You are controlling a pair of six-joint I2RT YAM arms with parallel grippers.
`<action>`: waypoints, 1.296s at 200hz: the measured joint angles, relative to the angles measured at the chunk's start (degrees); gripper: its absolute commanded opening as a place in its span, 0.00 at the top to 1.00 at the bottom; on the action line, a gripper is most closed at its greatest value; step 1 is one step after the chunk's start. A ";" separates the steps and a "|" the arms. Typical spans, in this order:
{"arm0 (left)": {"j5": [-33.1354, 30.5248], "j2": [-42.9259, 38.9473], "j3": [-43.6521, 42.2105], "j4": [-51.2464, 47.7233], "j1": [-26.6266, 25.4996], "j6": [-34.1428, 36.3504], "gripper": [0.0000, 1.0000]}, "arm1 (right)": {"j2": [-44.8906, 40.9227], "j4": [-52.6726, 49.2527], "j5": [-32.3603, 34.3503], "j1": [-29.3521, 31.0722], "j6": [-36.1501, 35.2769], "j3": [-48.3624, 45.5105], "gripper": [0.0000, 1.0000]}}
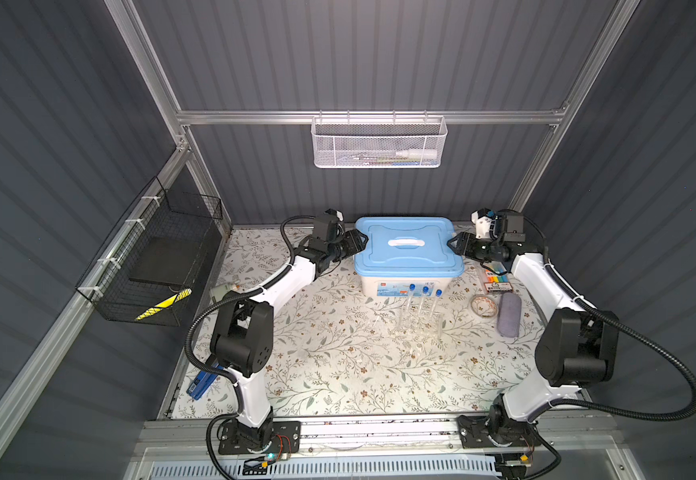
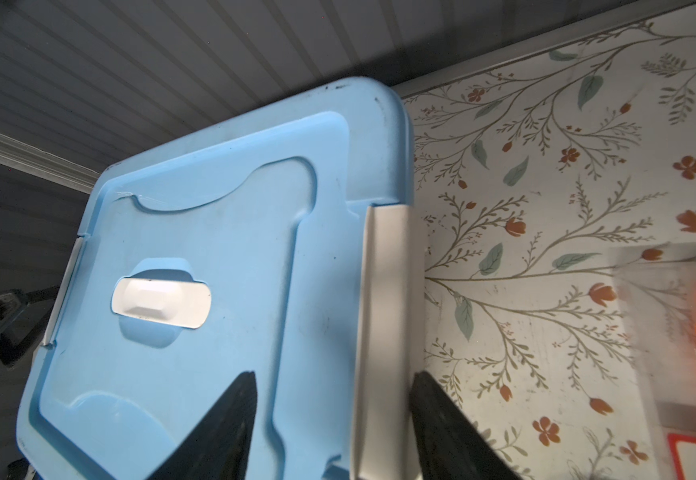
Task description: Organize the chemistry lab equipment
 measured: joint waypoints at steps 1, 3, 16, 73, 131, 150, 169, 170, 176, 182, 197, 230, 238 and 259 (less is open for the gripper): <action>0.00 0.00 0.00 0.02 0.00 0.00 0.34 | 0.00 -0.02 -0.02 0.00 0.00 0.00 0.39; 0.00 0.00 0.00 0.00 0.00 -0.02 0.34 | 0.00 -0.02 0.00 0.00 0.00 0.00 0.39; 0.00 0.00 0.00 0.02 0.00 -0.02 0.34 | 0.00 -0.02 0.02 0.02 0.00 0.00 0.39; -0.09 0.26 0.00 0.37 0.00 -0.02 0.34 | -0.02 -0.02 0.50 0.28 0.00 0.00 0.40; -1.11 0.76 0.00 1.01 0.11 -0.02 0.33 | -0.02 -0.15 1.33 1.05 -0.09 0.17 0.37; -1.38 0.76 0.00 1.18 0.15 0.00 0.29 | -0.04 -0.20 1.44 1.57 -0.17 0.28 0.27; -1.57 0.72 0.00 1.29 0.09 0.28 0.24 | -0.26 -0.13 1.14 1.73 -0.31 0.26 0.15; -1.60 0.72 0.00 1.29 0.07 0.35 0.23 | -0.28 -0.11 1.07 1.73 -0.11 0.24 0.15; -1.77 0.70 0.00 1.22 -0.04 0.61 0.20 | -0.50 0.09 0.72 1.73 -0.07 0.02 0.10; -1.99 0.68 0.00 1.11 -0.20 0.76 0.17 | -0.85 0.37 0.31 1.73 0.02 -0.37 0.06; -2.58 0.46 0.00 0.44 -0.66 1.62 0.13 | -2.45 0.98 -0.11 1.36 0.90 -1.90 0.01; -4.11 -1.22 -0.15 -0.70 -0.98 2.78 0.01 | -6.56 1.33 -0.28 -1.05 0.81 -3.56 0.01; -4.61 -2.14 -0.52 -0.79 -0.98 3.10 0.00 | -7.87 1.68 0.22 -1.81 0.70 -4.28 0.01; -6.99 -5.64 -2.49 -0.72 -0.74 4.42 0.00 | -12.35 3.23 2.21 -3.72 0.17 -8.07 0.01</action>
